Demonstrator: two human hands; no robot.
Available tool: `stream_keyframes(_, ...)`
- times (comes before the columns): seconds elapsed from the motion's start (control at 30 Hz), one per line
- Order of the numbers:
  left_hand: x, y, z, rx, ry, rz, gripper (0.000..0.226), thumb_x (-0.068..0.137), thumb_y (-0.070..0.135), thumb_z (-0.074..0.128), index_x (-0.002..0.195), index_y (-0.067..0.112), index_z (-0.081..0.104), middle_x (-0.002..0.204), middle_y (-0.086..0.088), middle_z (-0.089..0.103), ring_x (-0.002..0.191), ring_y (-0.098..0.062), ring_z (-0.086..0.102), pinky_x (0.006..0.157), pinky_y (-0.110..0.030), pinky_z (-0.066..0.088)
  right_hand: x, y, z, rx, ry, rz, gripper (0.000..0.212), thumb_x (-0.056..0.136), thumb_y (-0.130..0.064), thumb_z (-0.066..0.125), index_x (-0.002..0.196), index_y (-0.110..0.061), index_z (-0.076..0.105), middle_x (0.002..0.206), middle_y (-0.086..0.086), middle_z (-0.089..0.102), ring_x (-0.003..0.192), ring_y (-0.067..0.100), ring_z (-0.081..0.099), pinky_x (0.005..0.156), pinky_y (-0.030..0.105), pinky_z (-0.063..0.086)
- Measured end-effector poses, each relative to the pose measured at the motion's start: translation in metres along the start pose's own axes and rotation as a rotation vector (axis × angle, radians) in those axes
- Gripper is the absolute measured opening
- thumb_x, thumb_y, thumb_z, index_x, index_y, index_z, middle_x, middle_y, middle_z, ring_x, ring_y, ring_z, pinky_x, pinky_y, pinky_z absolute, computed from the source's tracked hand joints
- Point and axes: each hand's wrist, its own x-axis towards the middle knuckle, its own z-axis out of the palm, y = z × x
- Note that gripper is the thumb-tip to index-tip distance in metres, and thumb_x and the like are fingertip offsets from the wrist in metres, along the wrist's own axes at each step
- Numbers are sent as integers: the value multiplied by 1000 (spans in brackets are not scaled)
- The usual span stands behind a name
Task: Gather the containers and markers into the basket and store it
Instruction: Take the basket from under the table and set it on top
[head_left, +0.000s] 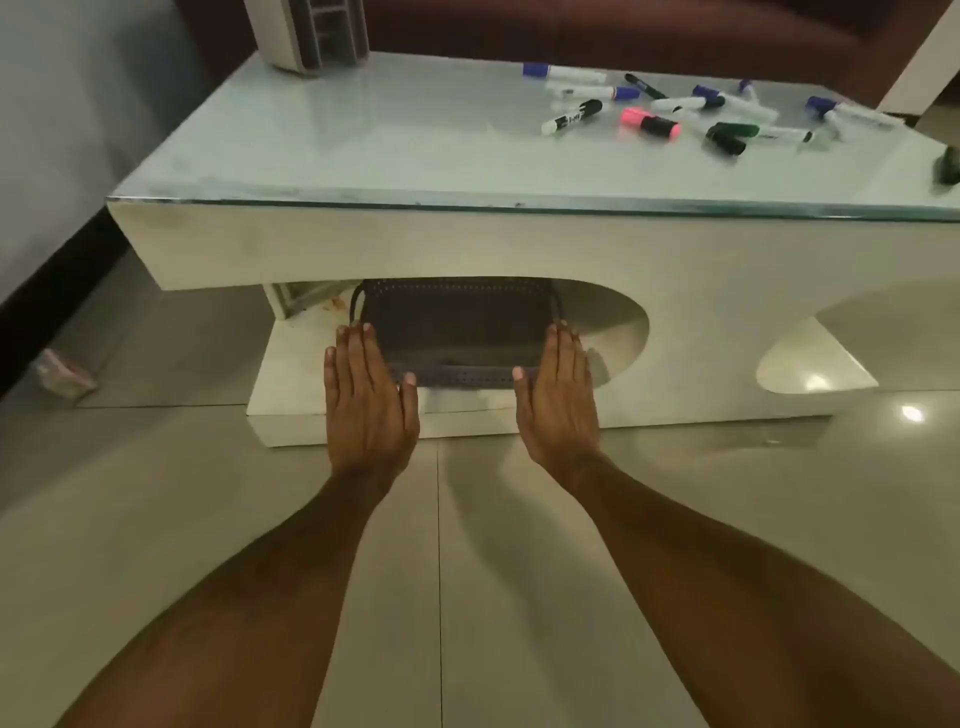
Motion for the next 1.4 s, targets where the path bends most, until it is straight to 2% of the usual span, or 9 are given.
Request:
stream_keyframes(0.33, 72, -36, 66, -399, 23, -321, 59, 108, 33, 40, 155, -2, 28, 154, -26, 40, 141, -42, 40, 120, -56, 32, 82, 21, 52, 238, 160, 97, 67, 108, -47, 30, 162, -10, 15, 169, 11, 22, 157, 29, 21, 129, 43, 23)
stream_keyframes(0.43, 80, -42, 74, -607, -46, -417, 52, 109, 27, 43, 151, -2, 35, 149, -24, 47, 136, -38, 46, 118, -49, 37, 92, 31, 67, 339, 190, 131, 65, 108, -43, 36, 162, -11, 17, 168, 11, 26, 156, 28, 25, 127, 46, 28)
stream_keyframes(0.57, 85, -43, 82, -902, -87, -528, 30, 107, 18, 51, 128, -3, 54, 123, -23, 63, 107, -32, 60, 90, -35, 53, 99, 36, 78, 526, 187, 202, 63, 107, -29, 49, 161, -14, 21, 165, 9, 31, 152, 31, 32, 124, 47, 34)
stream_keyframes(0.7, 95, -44, 87, -1088, -94, -748, 30, 105, 11, 47, 132, 0, 56, 117, -13, 61, 104, -22, 55, 86, -27, 49, 108, 39, 80, 798, 211, 393, 50, 101, -11, 57, 149, -13, 42, 140, 10, 57, 126, 31, 59, 111, 45, 51)
stream_keyframes(0.83, 94, -46, 91, -1235, -60, -894, 33, 104, 11, 46, 133, 0, 60, 115, -8, 63, 101, -21, 57, 86, -29, 52, 106, 40, 79, 1087, 226, 537, 22, 105, -7, 46, 118, -18, 60, 111, 7, 64, 104, 24, 61, 86, 25, 54)
stream_keyframes(0.97, 78, -48, 89, -1256, -17, -917, 34, 105, 13, 46, 132, -2, 60, 116, -13, 65, 105, -26, 59, 95, -36, 52, 94, 40, 82, 1033, 266, 516, 24, 107, -12, 48, 125, -8, 63, 105, 5, 64, 97, 18, 60, 69, 7, 51)
stream_keyframes(1.1, 52, -43, 77, -1290, 57, -931, 35, 105, 8, 42, 134, -6, 58, 126, -21, 65, 107, -28, 60, 101, -37, 51, 68, 36, 80, 1022, 274, 492, 25, 107, -5, 43, 120, -5, 63, 101, 3, 64, 96, 18, 60, 78, 9, 54)
stream_keyframes(1.27, 9, -34, 47, -1278, 112, -914, 37, 103, -5, 37, 134, -8, 57, 116, -12, 61, 102, -22, 58, 94, -29, 53, 21, 34, 69, 1094, 236, 546, 37, 103, 5, 38, 130, -3, 62, 113, 8, 66, 106, 23, 62, 101, 37, 53)
stream_keyframes(1.4, -29, -28, 5, -1268, 93, -949, 40, 98, -7, 38, 133, -8, 58, 115, -13, 61, 102, -23, 58, 92, -29, 51, -29, 26, 37, 1081, 224, 581, 46, 96, 14, 34, 129, -1, 62, 113, 8, 66, 100, 17, 63, 92, 24, 55)
